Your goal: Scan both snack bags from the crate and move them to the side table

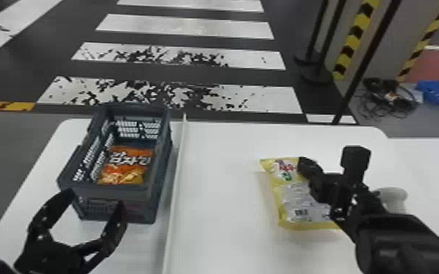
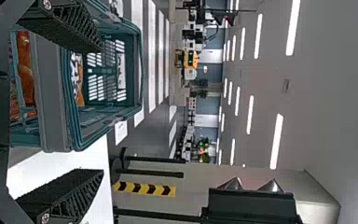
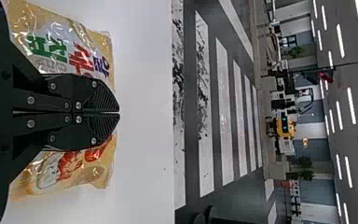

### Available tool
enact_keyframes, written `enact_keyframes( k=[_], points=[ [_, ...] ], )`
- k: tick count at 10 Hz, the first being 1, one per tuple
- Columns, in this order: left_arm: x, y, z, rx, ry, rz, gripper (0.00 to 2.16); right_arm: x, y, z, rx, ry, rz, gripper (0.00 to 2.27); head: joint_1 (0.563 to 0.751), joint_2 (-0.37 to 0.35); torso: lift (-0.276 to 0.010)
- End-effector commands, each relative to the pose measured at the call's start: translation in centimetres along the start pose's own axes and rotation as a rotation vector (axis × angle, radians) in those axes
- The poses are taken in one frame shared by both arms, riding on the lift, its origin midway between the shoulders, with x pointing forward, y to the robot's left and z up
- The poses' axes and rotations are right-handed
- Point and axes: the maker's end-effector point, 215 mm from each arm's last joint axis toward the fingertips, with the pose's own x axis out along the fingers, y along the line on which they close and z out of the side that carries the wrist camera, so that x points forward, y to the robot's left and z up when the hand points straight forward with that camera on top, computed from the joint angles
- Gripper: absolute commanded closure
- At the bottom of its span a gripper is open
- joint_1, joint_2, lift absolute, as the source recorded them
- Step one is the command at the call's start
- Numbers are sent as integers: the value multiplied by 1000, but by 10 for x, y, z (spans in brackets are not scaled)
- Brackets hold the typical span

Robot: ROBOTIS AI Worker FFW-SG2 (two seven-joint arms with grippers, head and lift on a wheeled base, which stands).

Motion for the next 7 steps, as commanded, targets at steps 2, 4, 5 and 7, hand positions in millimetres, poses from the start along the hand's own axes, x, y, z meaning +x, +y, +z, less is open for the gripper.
enact_keyframes(
  k=[2, 4, 5, 7],
  points=[
    [0, -1, -2, -2, 5, -3, 80, -8, 6, -11, -4, 5, 9, 2246, 695, -54, -99],
    [0, -2, -2, -1, 5, -6, 80, -18, 5, -14, -12, 0, 4, 2246, 695, -52, -99],
    [1, -5, -2, -4, 5, -11, 80, -24, 2, -15, -10, -2, -3, 2246, 695, -53, -99],
    [1, -6, -3, -3, 6, -14, 80, -33, -10, -23, -3, 6, -23, 2246, 695, -65, -99]
  ],
)
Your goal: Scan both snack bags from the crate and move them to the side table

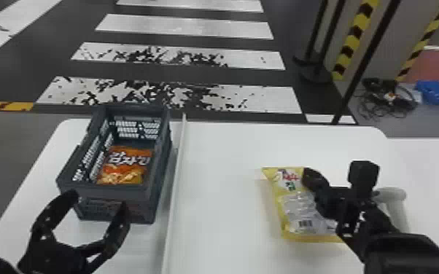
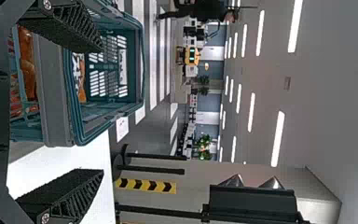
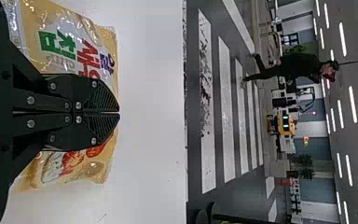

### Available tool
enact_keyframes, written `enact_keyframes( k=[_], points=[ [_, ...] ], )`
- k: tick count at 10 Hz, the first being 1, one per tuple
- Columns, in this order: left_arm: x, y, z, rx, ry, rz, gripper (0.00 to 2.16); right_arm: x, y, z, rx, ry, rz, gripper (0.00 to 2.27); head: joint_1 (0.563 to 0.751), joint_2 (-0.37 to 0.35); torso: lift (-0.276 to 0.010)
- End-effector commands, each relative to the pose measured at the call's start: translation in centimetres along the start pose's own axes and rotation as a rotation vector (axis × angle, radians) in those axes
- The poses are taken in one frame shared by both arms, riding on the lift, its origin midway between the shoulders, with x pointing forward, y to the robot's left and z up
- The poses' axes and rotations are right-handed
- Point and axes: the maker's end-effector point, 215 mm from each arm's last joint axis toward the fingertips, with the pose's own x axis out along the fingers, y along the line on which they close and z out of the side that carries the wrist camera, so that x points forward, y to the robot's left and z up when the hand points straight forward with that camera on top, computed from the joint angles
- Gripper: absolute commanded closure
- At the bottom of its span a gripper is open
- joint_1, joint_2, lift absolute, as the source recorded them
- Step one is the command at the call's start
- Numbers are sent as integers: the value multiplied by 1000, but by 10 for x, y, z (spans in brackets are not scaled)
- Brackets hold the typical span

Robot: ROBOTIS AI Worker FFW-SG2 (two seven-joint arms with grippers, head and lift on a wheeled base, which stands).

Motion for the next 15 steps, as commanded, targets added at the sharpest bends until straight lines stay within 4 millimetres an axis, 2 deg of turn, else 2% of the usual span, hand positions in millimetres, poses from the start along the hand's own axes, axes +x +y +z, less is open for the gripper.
enact_keyframes(
  k=[1, 4, 5, 7, 8, 11, 13, 15],
  points=[
    [1, 0, 1, 0, -2, -2, 80, -6, -3, -5, 1, 1, -6, 2246, 695, -75, -99],
    [0, 0, 0, 1, -2, -1, 80, -11, 1, -3, -10, -9, 5, 2246, 695, -84, -99],
    [0, 0, -1, -1, -1, -1, 80, -12, 1, 3, -13, -19, 6, 2246, 695, -81, -99],
    [0, 0, -1, -3, -1, 0, 80, -21, 17, 24, -31, -53, 30, 2246, 695, -78, -99],
    [0, -1, -1, -4, -1, -1, 80, -25, 27, 27, -30, -60, 45, 2246, 695, -71, -99],
    [0, 1, -4, -4, 4, 3, 80, -31, 44, 4, -23, -29, 81, 2246, 695, -43, -99],
    [1, 0, -3, -5, 2, 1, 80, -38, 50, -13, -24, -10, 98, 2246, 695, -30, -99],
    [2, -2, -6, -7, 6, -3, 80, -43, 48, -19, -25, -1, 111, 2246, 695, -26, -99]
  ],
)
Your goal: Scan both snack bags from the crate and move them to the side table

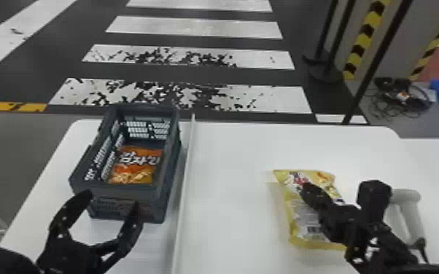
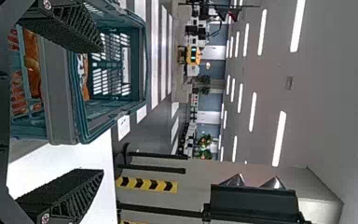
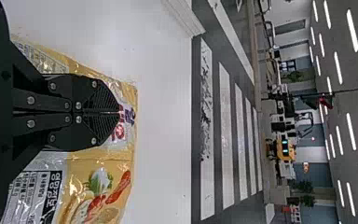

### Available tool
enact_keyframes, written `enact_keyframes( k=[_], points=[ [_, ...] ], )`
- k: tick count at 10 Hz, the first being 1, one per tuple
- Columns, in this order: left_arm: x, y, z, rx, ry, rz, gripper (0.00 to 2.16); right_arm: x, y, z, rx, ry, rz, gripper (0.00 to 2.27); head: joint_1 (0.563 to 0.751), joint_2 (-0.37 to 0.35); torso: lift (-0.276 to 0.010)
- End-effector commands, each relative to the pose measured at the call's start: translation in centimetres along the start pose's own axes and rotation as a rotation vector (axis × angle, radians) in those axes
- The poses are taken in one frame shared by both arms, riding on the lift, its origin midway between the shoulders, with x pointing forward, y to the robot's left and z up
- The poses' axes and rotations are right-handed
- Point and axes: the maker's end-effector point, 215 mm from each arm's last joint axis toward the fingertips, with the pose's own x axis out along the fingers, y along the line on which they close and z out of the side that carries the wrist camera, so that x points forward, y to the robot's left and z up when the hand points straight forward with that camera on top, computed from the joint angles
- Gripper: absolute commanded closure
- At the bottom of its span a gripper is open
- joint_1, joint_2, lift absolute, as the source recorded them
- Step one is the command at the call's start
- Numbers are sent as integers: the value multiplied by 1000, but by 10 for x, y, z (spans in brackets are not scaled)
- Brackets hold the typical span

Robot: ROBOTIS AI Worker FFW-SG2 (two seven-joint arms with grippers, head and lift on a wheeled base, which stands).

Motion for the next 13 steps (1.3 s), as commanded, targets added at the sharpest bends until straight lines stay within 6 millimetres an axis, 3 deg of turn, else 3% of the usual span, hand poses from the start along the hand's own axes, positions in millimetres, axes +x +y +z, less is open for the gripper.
enact_keyframes(
  k=[1, 8, 11, 13],
  points=[
    [0, -1, -1, -2, 2, -1, 80, -4, -5, -3, -3, 5, 1, 2246, 695, -29, -99],
    [0, 0, -2, -2, 4, -1, 80, -23, -24, -17, -41, 29, 3, 2246, 695, -56, -99],
    [0, -1, -3, -4, 5, -1, 80, -28, -30, -18, -57, 34, 7, 2246, 695, -72, -99],
    [0, -2, -3, -5, 5, -2, 80, -33, -22, -9, -61, 15, 23, 2246, 695, -78, -99]
  ],
)
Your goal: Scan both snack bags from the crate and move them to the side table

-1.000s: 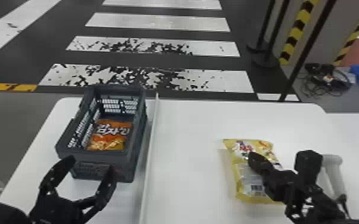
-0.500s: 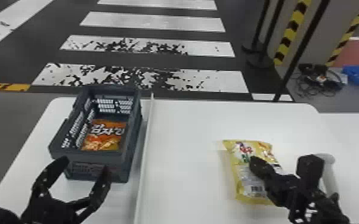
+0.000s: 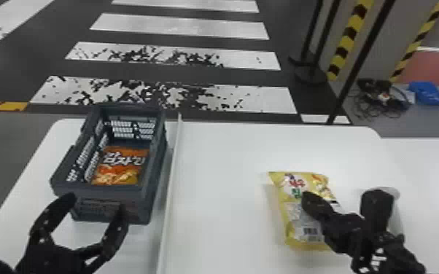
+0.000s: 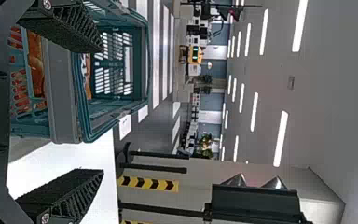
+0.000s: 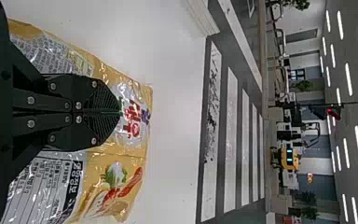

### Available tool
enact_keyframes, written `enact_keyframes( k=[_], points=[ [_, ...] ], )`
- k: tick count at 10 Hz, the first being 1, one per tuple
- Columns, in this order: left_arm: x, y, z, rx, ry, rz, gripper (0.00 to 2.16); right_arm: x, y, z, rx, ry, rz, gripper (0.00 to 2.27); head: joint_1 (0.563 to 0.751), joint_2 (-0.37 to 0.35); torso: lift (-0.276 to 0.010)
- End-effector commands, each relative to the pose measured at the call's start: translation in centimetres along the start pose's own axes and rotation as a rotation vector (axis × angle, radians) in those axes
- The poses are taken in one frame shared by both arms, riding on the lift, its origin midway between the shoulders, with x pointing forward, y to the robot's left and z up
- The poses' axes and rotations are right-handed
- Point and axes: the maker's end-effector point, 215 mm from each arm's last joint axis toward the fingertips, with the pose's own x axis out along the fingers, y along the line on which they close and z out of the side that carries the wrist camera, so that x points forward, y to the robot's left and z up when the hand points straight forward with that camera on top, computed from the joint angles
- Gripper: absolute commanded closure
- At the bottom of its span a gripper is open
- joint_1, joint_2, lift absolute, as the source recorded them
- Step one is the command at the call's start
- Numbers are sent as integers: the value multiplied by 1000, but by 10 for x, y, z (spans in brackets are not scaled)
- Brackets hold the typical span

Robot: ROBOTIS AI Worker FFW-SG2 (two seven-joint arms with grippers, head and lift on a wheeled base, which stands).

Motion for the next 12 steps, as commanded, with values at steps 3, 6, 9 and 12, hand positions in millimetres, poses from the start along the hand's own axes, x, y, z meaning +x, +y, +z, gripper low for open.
enact_keyframes(
  k=[3, 6, 9, 12],
  points=[
    [0, -2, 2, -1, -5, -3, 80, -13, 16, 43, -12, -75, 24, 2101, 695, -63, -99],
    [-2, -3, 10, 8, -30, -9, 80, -28, -18, 54, -5, -85, -43, 775, 695, -74, -99],
    [-7, 7, 17, 20, -38, 10, 80, -51, -71, 51, 1, -75, -161, 130, 695, -130, -99],
    [-9, 12, 10, 19, -23, 20, 80, -68, -142, 32, -10, -25, -277, 124, 695, -197, -99]
  ],
)
